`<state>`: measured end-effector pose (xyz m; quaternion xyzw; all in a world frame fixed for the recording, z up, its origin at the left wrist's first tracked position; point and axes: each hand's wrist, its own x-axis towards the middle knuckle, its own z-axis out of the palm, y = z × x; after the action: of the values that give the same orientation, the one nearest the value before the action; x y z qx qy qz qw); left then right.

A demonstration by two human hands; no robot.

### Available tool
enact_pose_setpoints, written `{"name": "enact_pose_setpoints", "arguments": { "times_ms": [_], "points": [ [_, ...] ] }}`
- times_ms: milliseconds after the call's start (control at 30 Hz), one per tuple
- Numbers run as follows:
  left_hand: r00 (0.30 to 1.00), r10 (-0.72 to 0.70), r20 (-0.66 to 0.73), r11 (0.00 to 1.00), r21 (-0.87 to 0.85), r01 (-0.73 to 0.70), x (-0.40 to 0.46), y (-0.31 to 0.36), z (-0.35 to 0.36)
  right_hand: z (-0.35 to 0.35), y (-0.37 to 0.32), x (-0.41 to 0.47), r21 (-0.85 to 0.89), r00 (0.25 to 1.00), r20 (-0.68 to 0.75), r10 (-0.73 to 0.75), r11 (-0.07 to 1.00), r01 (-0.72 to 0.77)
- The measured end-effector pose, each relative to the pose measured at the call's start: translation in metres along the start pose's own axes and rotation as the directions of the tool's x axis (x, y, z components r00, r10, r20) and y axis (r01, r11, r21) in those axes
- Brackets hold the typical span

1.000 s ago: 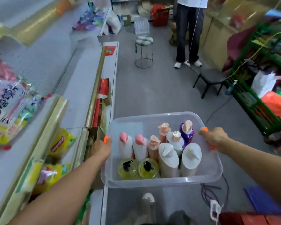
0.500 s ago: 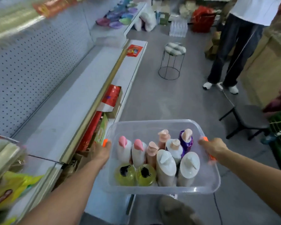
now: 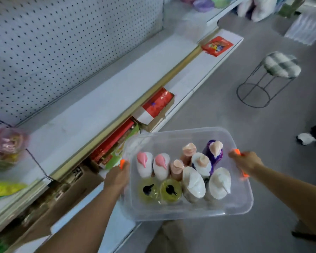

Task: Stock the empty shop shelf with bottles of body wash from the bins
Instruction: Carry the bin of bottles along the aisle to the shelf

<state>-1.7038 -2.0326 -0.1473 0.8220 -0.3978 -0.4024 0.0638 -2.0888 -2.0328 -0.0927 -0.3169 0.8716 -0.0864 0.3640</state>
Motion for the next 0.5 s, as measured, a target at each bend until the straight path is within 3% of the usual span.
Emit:
{"name": "enact_pose_setpoints", "arguments": {
  "times_ms": [233, 333, 500],
  "points": [
    [0.982, -0.184, 0.052, 0.970, -0.154, 0.189, 0.068, 0.029, 0.047, 0.028, -0.063, 0.129, -0.087, 0.993, 0.111, -0.031, 0.995, 0.041],
    [0.962, -0.263, 0.071, 0.958, -0.102, 0.269, 0.105, 0.030, 0.073, 0.054, -0.080, 0.186, -0.148, 0.988, 0.151, -0.020, 0.988, 0.043],
    [0.882, -0.463, 0.086, 0.862, -0.189, 0.471, 0.170, 0.018, 0.128, 0.119, -0.111, 0.279, -0.272, 0.966, 0.250, -0.064, 0.953, 0.134]
  ]
}}
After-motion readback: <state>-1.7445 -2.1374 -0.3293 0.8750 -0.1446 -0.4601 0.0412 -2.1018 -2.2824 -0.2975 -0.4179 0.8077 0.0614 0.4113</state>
